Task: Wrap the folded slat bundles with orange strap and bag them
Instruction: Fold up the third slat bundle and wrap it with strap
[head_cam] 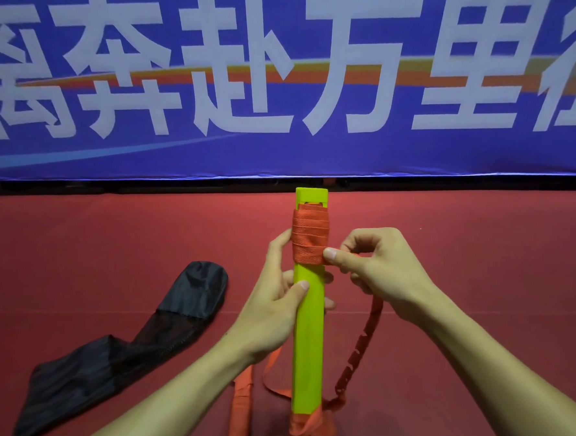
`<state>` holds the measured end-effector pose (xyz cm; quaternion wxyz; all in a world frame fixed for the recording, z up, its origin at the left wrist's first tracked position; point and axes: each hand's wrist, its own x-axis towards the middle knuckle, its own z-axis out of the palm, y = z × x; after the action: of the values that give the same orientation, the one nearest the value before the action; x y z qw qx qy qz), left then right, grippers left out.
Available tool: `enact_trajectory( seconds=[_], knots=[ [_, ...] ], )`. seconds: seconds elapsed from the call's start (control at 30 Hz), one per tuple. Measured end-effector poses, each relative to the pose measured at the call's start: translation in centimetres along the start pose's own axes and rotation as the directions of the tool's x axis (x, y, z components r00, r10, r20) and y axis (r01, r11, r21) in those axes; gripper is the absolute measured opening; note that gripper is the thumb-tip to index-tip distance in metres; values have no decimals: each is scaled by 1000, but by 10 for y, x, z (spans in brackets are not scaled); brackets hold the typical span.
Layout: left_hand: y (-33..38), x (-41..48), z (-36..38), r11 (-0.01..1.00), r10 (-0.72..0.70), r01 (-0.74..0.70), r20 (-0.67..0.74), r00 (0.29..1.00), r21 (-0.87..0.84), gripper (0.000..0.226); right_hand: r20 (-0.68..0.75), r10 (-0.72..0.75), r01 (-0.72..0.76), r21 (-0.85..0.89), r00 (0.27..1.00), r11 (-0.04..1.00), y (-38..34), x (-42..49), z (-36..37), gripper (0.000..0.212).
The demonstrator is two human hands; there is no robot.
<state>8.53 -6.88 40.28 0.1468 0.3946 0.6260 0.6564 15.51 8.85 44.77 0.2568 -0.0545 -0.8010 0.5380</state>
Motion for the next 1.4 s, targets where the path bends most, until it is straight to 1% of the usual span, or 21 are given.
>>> enact_trajectory(
  seconds=[0.1,0.23,0.3,0.37,0.4,0.47,0.53,0.57,0.63,0.7,0.8,0.9,0.97,1.03,1.1,1.17,1.23,1.3,1.37,1.4],
  knots=[
    [4,0,3,998,19,-20,-26,999,-51,73,-9,24,-23,70,1000,997,-5,-2,-1,29],
    [8,-4,8,994,62,-63,-23,998,-84,83,-74,108,-91,209,991,974,-6,-2,2,26],
    [6,-3,9,996,32,-36,-45,998,-84,84,-73,164,-133,315,984,940,-6,-4,11,28],
    [4,-3,12,997,3,-10,-75,997,-83,85,-88,221,-160,444,971,881,-5,-6,19,34],
    [4,-2,12,999,12,-16,-92,996,-49,85,-104,240,-160,493,965,855,-5,-6,22,36],
    [3,-2,11,992,73,-56,-155,985,109,91,-137,242,-134,537,961,833,-4,-7,28,38],
    [5,-1,7,954,108,-42,-211,971,298,101,-152,205,-94,534,967,840,-5,-8,31,39],
    [5,0,5,933,109,-22,-225,968,360,103,-156,191,-82,527,969,846,-5,-8,32,39],
    [8,0,2,908,90,13,-225,970,420,102,-163,168,-63,508,972,859,-3,-9,33,37],
    [9,0,1,899,71,37,-230,971,436,100,-166,130,-43,444,978,895,-2,-9,32,32],
    [8,2,-5,900,74,48,-260,963,432,99,-94,84,-48,337,992,940,-1,-6,25,14],
    [4,3,-11,914,45,82,-300,953,397,96,-32,99,-86,291,995,953,4,-3,19,3],
    [-1,4,-13,927,8,108,-307,952,360,94,-4,103,-98,250,995,963,6,-1,15,7],
    [-6,6,-14,939,-18,120,-303,953,322,93,34,89,-93,162,995,982,5,1,12,14],
    [-9,7,-15,944,-23,120,-300,954,307,93,86,87,-93,71,992,993,3,1,9,22],
    [-11,9,-17,949,-15,107,-297,955,297,92,127,116,-120,20,985,993,3,2,8,31],
    [-11,9,-17,951,-11,101,-293,956,292,90,177,189,-203,65,966,977,1,2,8,35],
    [-9,9,-16,953,-12,100,-293,956,288,89,215,257,-293,159,942,943,-3,2,6,32],
    [-9,9,-16,957,-17,99,-288,957,273,88,243,266,-316,202,933,927,-5,2,3,26],
    [-8,9,-16,960,-22,100,-287,958,260,88,248,246,-296,187,937,937,-5,1,2,25]
  ],
)
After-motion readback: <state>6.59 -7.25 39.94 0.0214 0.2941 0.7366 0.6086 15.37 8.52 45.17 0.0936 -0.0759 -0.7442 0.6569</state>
